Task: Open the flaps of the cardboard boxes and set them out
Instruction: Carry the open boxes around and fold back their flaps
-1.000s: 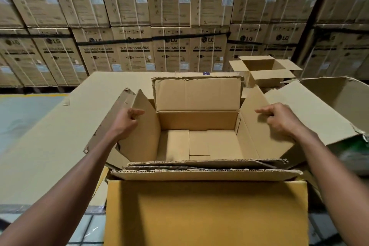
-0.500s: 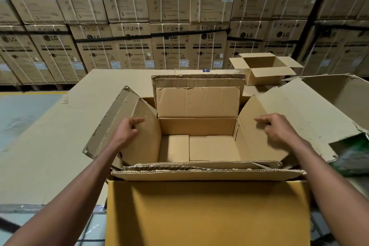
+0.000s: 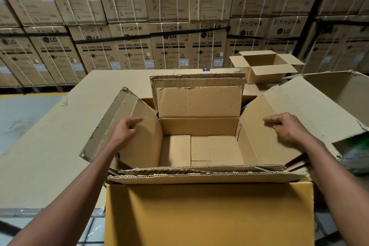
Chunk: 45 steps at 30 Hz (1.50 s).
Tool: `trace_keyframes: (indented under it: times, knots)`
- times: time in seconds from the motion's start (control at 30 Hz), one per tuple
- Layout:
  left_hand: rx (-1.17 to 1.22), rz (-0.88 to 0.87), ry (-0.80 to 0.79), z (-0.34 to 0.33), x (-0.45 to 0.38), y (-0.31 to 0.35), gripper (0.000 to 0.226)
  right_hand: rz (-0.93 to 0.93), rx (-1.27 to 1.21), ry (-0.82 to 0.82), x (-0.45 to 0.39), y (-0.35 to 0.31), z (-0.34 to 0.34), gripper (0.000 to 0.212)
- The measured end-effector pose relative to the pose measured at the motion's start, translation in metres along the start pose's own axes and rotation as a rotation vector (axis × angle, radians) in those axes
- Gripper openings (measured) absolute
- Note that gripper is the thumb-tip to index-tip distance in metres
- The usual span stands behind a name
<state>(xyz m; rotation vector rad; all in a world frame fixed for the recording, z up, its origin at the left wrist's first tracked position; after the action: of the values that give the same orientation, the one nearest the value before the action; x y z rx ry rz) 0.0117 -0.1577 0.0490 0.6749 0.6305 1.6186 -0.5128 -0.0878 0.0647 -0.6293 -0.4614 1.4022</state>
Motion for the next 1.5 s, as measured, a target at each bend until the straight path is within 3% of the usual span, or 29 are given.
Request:
trace_keyframes:
  times: [0.23,0.4,0.53,0.63,0.73,0.83,1.1,1.5]
  knots:
    - [-0.034,0.033,-0.006,0.005,-0.001,-0.004,0.055,-0.049,0.029,-0.021,-0.004,0.016,0.004,0.048]
    - [-0.188,-0.041,0.035,0.001,-0.003,0.000,0.054,-0.024,0.102,-0.003,-0.001,0.024,-0.002,0.042]
    - [-0.421,-0.051,0.117,0.005,-0.006,-0.012,0.048,-0.050,0.369,0.036,0.010,0.022,-0.004,0.032]
    - [-0.451,-0.059,0.126,0.012,0.000,-0.021,0.040,-0.022,0.424,0.049,0.025,0.010,-0.005,0.031]
    - [-0.278,-0.063,0.154,0.024,0.014,-0.010,0.031,-0.008,0.311,0.123,0.043,0.000,0.000,0.027]
    - [-0.024,-0.082,0.062,0.032,0.039,0.021,0.028,-0.019,0.082,0.187,0.063,-0.001,0.002,0.027]
    - [0.126,-0.309,0.013,0.042,0.095,0.106,0.027,-0.020,-0.169,0.478,0.150,-0.011,0.035,0.028]
    - [0.327,-0.611,-0.375,-0.079,0.211,0.235,0.026,-0.126,-0.298,0.747,0.308,0.040,0.067,0.034]
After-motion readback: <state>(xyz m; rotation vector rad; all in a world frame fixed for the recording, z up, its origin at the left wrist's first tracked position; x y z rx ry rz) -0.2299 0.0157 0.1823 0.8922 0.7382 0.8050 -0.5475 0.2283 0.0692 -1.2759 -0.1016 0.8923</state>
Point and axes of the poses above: each hand's wrist, its own x-axis away from the middle knuckle, its own z-axis out of the back of the hand, y = z × x, the point moved 9 cm from there along -x, towards the middle knuckle, and after that the axes turned 11 degrees about z, right-handed, at the moved point
